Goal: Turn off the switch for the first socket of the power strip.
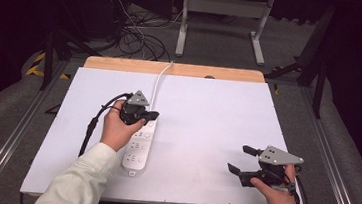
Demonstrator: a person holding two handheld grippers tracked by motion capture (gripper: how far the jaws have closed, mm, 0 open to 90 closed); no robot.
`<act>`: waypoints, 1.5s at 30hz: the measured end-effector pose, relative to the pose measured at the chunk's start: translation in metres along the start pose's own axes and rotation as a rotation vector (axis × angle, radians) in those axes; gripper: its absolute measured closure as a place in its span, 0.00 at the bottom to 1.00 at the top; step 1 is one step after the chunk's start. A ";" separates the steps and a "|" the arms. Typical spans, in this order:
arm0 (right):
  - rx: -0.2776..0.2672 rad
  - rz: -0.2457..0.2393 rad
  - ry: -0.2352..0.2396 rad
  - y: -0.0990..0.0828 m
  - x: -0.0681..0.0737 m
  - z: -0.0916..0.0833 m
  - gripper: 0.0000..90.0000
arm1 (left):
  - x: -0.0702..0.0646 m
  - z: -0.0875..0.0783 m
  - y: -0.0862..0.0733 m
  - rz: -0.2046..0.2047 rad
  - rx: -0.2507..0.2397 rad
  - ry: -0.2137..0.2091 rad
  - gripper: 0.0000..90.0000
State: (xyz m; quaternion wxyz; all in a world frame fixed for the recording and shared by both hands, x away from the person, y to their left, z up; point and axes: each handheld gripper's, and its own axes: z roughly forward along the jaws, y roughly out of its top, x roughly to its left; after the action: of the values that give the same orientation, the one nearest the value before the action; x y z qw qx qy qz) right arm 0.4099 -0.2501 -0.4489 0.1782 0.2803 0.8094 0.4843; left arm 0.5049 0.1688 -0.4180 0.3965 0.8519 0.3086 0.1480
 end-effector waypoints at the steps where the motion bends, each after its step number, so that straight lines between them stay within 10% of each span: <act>1: 0.000 0.000 0.000 0.000 0.000 0.000 0.20 | 0.000 0.000 0.000 0.012 0.015 0.008 1.00; 29: 0.015 -0.003 0.025 -0.002 0.000 0.003 0.21 | 0.013 0.028 -0.002 0.008 0.262 0.005 1.00; 45: 0.022 -0.007 0.030 -0.002 0.001 0.004 0.21 | 0.015 0.030 -0.004 0.008 0.272 0.006 1.00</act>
State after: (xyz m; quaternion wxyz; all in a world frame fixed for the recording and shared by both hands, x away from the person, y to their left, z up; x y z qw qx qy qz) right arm 0.4110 -0.2477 -0.4527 0.1650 0.2720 0.8182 0.4789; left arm 0.5296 0.1633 -0.4401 0.2756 0.8986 0.3236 0.1089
